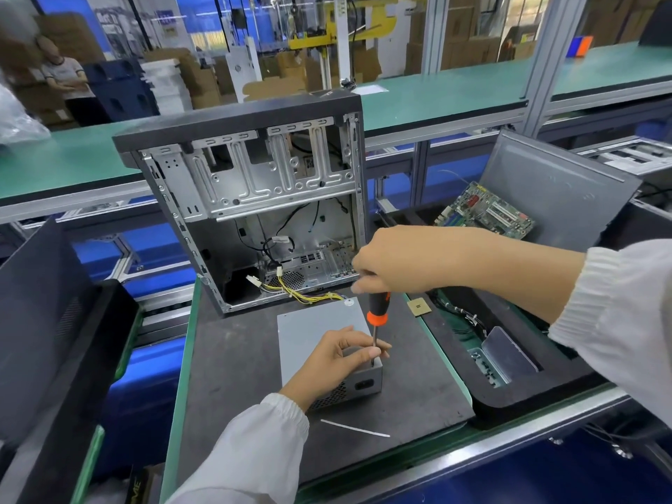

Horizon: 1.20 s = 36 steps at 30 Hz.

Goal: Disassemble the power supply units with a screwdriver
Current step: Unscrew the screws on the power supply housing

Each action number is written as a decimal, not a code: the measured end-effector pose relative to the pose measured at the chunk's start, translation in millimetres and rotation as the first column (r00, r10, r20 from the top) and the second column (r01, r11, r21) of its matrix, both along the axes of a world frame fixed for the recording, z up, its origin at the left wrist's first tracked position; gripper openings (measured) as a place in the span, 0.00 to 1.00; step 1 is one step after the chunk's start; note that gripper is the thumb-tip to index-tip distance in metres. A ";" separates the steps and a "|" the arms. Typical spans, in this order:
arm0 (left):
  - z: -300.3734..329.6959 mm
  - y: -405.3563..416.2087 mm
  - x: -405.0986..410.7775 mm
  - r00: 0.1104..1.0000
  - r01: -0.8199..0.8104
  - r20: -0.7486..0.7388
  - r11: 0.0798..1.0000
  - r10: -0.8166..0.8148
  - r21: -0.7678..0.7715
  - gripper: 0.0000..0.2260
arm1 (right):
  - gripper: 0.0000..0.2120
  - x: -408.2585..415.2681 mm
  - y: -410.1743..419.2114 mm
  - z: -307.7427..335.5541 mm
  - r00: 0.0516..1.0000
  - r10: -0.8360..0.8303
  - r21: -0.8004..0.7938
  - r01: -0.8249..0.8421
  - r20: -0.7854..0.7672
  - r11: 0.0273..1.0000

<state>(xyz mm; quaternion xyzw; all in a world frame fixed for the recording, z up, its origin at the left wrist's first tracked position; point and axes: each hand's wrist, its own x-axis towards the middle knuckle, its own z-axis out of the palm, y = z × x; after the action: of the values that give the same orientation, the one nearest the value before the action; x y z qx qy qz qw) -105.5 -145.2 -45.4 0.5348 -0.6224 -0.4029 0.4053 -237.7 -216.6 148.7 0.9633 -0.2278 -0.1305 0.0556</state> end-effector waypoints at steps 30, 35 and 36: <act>-11.3 1.4 0.3 0.992 0.034 -0.118 0.999 -0.032 0.018 0.08 | 0.20 1.8 -4.2 19.3 0.995 -0.041 0.326 0.067 -0.086 0.943; -6.1 2.3 -1.3 0.997 0.039 -0.067 0.999 -0.038 0.015 0.08 | 0.30 9.2 -3.7 7.7 0.973 -0.194 0.080 0.205 -0.129 0.976; -5.0 3.0 -2.1 0.996 0.039 -0.080 0.999 -0.037 0.024 0.08 | 0.27 9.1 -3.9 4.2 0.981 -0.149 0.046 0.156 -0.125 0.987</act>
<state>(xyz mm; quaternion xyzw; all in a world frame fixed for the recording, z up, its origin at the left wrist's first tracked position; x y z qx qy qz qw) -107.5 -142.2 -50.4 0.5114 -0.6108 -0.4393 0.4152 -228.7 -220.4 152.9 0.9344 -0.2935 -0.1990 0.0325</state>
